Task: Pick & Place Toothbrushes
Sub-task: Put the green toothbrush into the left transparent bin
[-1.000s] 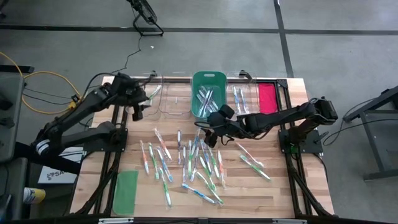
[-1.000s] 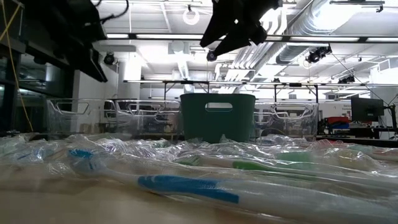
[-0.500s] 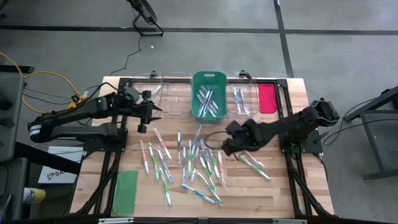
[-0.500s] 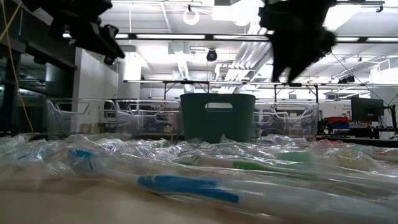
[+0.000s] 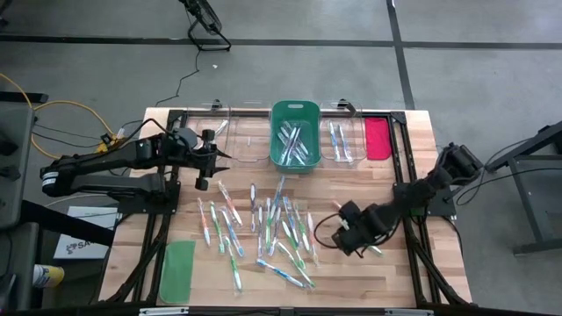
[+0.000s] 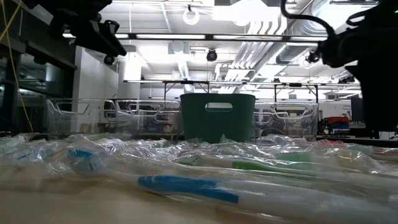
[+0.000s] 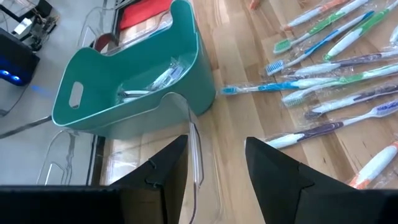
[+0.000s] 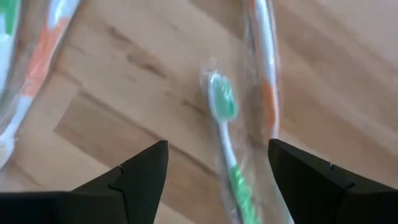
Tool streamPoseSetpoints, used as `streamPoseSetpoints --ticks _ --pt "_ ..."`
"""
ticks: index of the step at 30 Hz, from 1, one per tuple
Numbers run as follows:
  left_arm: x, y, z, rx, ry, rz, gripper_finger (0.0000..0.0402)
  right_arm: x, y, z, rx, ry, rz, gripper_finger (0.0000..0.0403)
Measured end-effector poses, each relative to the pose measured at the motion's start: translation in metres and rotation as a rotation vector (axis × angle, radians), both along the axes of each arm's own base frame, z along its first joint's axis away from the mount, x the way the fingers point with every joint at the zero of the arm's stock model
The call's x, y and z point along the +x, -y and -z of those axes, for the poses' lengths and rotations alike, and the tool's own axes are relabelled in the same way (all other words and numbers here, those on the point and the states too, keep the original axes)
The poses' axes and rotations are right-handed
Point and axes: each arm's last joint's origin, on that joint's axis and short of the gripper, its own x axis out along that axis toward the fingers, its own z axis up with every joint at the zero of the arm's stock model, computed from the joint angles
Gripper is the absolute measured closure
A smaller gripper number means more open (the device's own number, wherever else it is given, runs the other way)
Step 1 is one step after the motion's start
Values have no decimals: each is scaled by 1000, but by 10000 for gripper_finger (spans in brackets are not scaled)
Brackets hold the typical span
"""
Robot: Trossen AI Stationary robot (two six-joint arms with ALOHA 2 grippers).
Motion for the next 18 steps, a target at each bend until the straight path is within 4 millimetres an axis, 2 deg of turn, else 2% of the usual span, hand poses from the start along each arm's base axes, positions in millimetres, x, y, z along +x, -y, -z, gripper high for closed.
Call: streamPoseSetpoints --ticks 5,12,15,18 --pt "0 0 0 1 -2 1 245 -1 -8 4 25 31 0 133" --pt "0 0 7 14 -20 10 245 -1 -13 26 4 -35 -14 134" --pt "1 0 14 11 -33 8 245 -1 -14 32 0 -64 -16 150" --pt "1 0 19 7 -47 8 245 0 -15 35 2 -78 -24 185"
